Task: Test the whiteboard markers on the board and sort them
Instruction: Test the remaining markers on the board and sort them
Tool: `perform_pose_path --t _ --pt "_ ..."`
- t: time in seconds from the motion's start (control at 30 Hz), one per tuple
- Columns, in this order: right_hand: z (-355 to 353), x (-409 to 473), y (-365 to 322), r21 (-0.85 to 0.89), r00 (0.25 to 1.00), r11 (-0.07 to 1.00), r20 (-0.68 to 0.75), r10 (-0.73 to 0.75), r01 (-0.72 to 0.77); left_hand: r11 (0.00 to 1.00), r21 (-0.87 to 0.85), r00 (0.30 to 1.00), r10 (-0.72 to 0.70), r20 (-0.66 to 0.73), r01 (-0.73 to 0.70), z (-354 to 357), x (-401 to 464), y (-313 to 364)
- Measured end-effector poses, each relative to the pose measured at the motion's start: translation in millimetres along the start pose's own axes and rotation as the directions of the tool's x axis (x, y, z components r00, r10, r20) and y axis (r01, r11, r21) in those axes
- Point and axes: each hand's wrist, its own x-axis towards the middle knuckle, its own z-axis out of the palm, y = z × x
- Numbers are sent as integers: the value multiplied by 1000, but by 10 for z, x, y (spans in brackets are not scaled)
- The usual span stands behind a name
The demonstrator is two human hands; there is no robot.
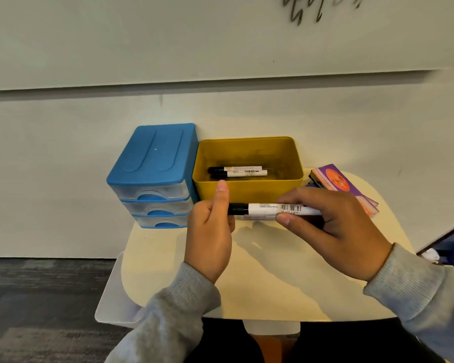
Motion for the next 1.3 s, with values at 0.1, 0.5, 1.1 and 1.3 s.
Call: perform_pose_path --t 0.1,0.5,1.1,1.3 --pt "-17 18 -50 32 999 999 -33 21 -20 997 40 998 64 -21 -63 30 33 95" --pt "-263 165 -284 365 993 925 2 115 -108 936 118 921 348 -176 -331 215 18 294" --pt "292 -66 411 -169 970 984 223 92 -55 832 458 943 218 252 -315 -338 327 -345" --pt "648 -157 546 -281 972 958 235 14 54 715 594 929 270 253 -370 -472 293 -791"
